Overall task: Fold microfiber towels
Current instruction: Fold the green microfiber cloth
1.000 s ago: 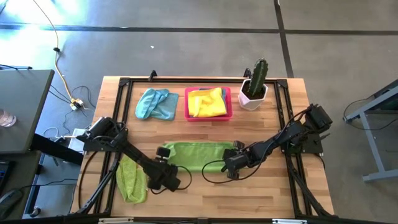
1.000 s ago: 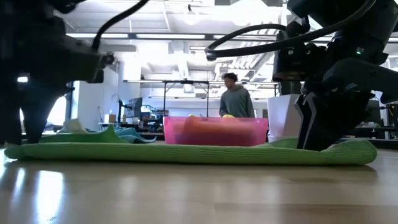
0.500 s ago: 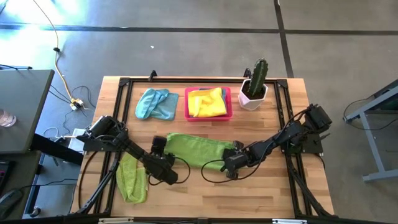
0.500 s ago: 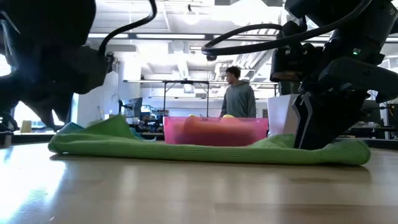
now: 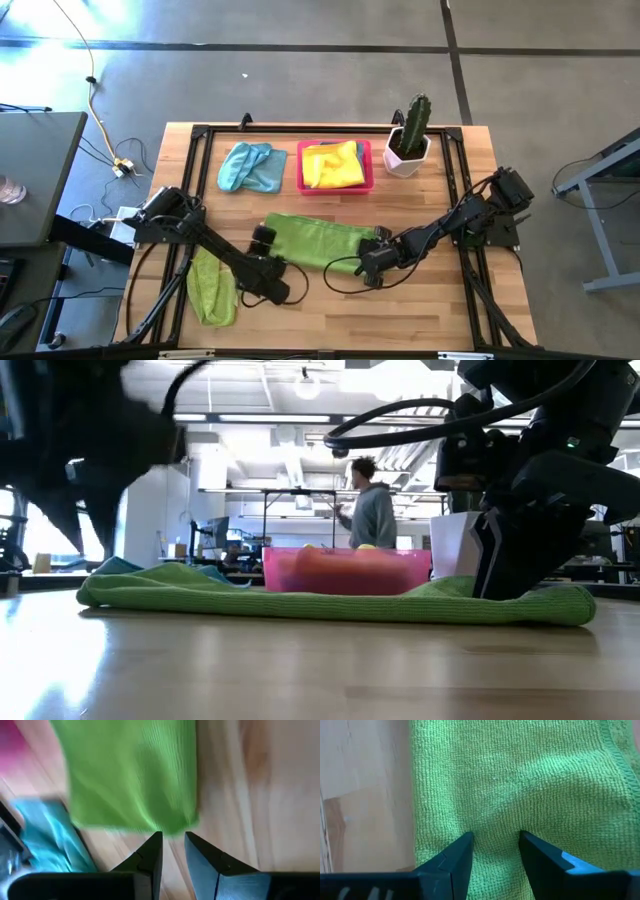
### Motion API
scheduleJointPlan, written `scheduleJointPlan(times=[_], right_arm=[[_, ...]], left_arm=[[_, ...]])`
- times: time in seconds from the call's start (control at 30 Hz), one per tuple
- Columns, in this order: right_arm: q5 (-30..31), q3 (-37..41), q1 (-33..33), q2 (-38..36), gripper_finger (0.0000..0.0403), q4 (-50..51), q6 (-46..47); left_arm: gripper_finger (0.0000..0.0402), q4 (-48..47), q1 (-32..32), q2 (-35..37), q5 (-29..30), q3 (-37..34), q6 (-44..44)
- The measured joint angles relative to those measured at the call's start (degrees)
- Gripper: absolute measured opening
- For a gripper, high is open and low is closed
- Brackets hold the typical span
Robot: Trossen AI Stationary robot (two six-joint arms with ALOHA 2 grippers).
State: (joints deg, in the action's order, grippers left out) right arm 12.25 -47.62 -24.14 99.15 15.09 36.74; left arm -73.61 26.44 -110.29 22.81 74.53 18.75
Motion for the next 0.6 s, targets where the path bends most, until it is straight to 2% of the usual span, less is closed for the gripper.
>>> scheduleJointPlan(times=[0.13,0.27,0.47,0.6], right_arm=[[-1.9,-0.1,0.1,-2.6,0.0156,2.0,2.4],[-0.6,-1.3,-0.1,-6.9,0.0156,1.9,1.6],[4.9,-1.3,0.0,-8.7,0.0156,2.5,0.8],[8.0,-1.3,0.2,-8.7,0.0156,2.1,0.8]], left_arm=[[0.0074,7.8,-0.9,5.4,1.6,0.2,-5.3],[0.0074,12.6,-2.8,15.1,2.9,-2.6,-6.9],[0.0074,26.2,-6.3,33.3,3.6,-15.6,-7.0],[0.0074,40.5,-9.3,42.2,3.4,-26.9,-7.4]])
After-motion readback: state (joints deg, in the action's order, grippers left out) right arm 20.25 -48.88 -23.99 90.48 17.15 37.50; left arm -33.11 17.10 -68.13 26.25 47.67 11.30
